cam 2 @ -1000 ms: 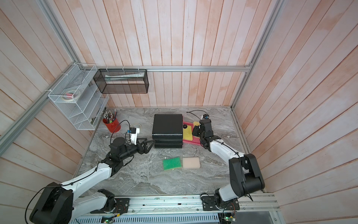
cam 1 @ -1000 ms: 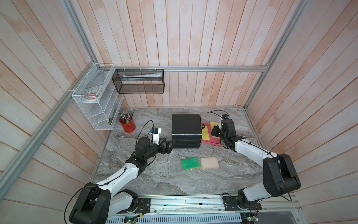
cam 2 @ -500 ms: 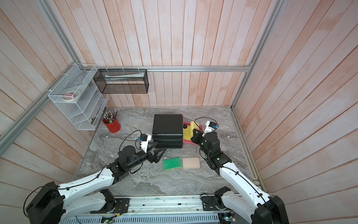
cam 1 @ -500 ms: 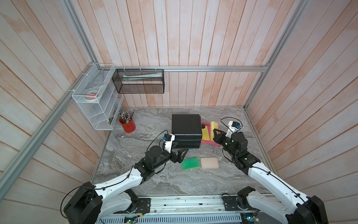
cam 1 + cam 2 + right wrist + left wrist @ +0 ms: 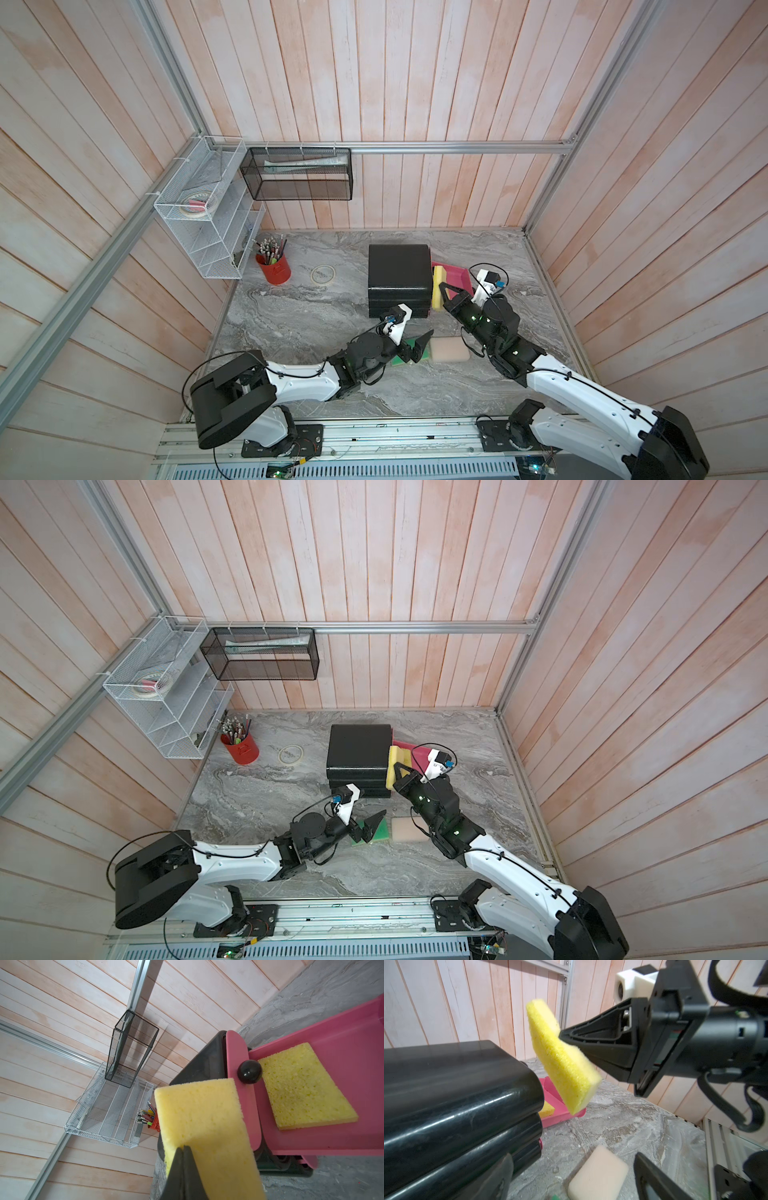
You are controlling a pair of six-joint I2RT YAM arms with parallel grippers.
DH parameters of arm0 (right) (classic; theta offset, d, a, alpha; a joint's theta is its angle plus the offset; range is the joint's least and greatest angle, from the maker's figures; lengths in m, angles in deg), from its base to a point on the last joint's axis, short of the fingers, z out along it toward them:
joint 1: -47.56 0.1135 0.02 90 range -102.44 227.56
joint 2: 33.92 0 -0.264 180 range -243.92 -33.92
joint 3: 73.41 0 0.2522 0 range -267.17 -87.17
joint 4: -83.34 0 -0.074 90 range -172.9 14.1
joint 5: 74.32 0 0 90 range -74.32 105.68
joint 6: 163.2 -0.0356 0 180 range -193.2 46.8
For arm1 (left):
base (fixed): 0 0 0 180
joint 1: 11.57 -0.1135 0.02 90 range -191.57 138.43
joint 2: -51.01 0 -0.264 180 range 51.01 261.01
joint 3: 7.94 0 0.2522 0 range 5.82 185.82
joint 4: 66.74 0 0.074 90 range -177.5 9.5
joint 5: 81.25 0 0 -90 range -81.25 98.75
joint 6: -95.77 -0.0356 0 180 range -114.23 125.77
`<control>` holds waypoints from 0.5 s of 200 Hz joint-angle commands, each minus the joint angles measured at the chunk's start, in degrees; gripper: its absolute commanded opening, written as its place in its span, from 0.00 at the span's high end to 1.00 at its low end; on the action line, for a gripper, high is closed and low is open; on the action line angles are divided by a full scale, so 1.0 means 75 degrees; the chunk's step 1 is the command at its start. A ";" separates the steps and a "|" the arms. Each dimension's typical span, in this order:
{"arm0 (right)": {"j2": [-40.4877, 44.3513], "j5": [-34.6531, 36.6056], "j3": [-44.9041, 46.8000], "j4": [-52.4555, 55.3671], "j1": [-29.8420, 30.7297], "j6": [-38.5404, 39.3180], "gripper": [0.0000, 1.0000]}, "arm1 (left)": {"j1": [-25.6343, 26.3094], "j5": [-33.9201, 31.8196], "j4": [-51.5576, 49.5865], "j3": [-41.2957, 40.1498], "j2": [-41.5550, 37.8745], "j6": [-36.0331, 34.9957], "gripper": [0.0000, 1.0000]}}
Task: Take the sponge out of the drawer
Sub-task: Pick up the sponge from the drawer, then place the sponge at the center of the board.
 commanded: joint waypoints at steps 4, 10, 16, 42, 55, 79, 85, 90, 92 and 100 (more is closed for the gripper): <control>-0.0042 -0.0170 0.0164 -0.0727 0.0162 -0.0619 1.00 | 0.0083 -0.0584 0.1275 0.0270 0.0457 -0.0553 0.07; -0.0039 -0.0180 0.0199 -0.0807 0.0186 -0.0673 0.99 | 0.0091 -0.0584 0.1373 0.0300 0.0543 -0.0544 0.07; -0.0035 -0.0194 0.0202 -0.0825 0.0193 -0.0720 0.99 | 0.0094 -0.0596 0.1462 0.0312 0.0642 -0.0532 0.07; -0.0046 -0.0345 0.0198 -0.0784 0.0222 -0.0926 1.00 | 0.0094 -0.0533 0.1694 0.0500 0.1055 -0.0756 0.14; -0.0018 -0.0414 0.0200 -0.0782 0.0257 -0.1026 1.00 | 0.0094 -0.0540 0.1666 0.0730 0.1314 -0.0926 0.17; 0.0169 -0.0421 0.0111 -0.0467 0.0344 -0.0992 1.00 | 0.0071 -0.0556 0.1789 0.1026 0.1671 -0.0964 0.18; 0.0223 -0.0388 0.0110 -0.0399 0.0371 -0.1012 1.00 | 0.0071 -0.0540 0.1847 0.1064 0.1719 -0.0975 0.18; 0.0255 -0.0372 0.0129 -0.0376 0.0383 -0.1021 1.00 | 0.0071 -0.0548 0.1890 0.1085 0.1739 -0.0975 0.18; 0.0276 -0.0362 0.0144 -0.0368 0.0392 -0.1034 1.00 | 0.0071 -0.0549 0.1903 0.1099 0.1757 -0.0975 0.18; 0.0346 -0.0319 0.0196 -0.0361 0.0409 -0.1114 1.00 | 0.0071 -0.0597 0.1922 0.1153 0.1796 -0.0996 0.18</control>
